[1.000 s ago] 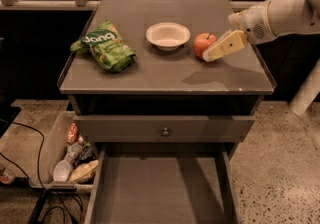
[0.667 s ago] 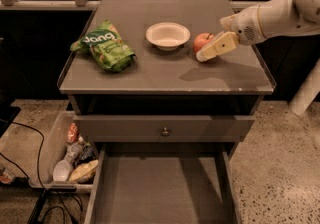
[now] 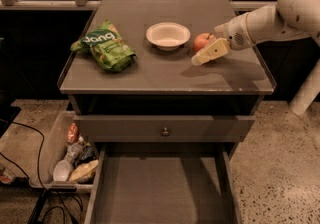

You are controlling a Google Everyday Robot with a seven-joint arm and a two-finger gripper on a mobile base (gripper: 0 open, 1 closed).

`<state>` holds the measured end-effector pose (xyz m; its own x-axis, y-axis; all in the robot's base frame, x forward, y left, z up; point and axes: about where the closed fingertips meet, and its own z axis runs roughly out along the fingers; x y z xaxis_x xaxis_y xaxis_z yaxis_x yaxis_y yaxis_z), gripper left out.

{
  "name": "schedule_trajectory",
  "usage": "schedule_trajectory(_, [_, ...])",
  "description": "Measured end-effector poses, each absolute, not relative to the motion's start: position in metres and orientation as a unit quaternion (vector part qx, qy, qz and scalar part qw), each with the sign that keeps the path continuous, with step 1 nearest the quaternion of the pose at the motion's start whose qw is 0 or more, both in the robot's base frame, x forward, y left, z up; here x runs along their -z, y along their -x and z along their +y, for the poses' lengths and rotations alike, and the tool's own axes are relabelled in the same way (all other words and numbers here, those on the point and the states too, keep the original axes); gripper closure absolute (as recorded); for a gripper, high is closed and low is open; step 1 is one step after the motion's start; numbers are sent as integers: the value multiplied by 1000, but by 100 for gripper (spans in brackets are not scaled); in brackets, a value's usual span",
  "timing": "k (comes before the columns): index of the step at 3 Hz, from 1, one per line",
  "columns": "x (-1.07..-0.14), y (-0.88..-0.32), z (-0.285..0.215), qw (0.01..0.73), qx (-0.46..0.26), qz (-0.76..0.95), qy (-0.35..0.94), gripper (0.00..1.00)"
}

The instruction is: Place apple into middle drawer

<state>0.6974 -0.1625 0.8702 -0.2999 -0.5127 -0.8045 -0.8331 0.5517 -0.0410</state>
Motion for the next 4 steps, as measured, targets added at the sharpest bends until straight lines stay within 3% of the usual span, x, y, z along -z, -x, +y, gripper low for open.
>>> schedule_trajectory(1, [-856,-704,-166,398,-193,790,424,0])
schedule_trajectory(2, [-855,-705,-166,397,-193,791,424,18])
schedule_trajectory(4, [-855,-705,-166,397,-193,791,424,64])
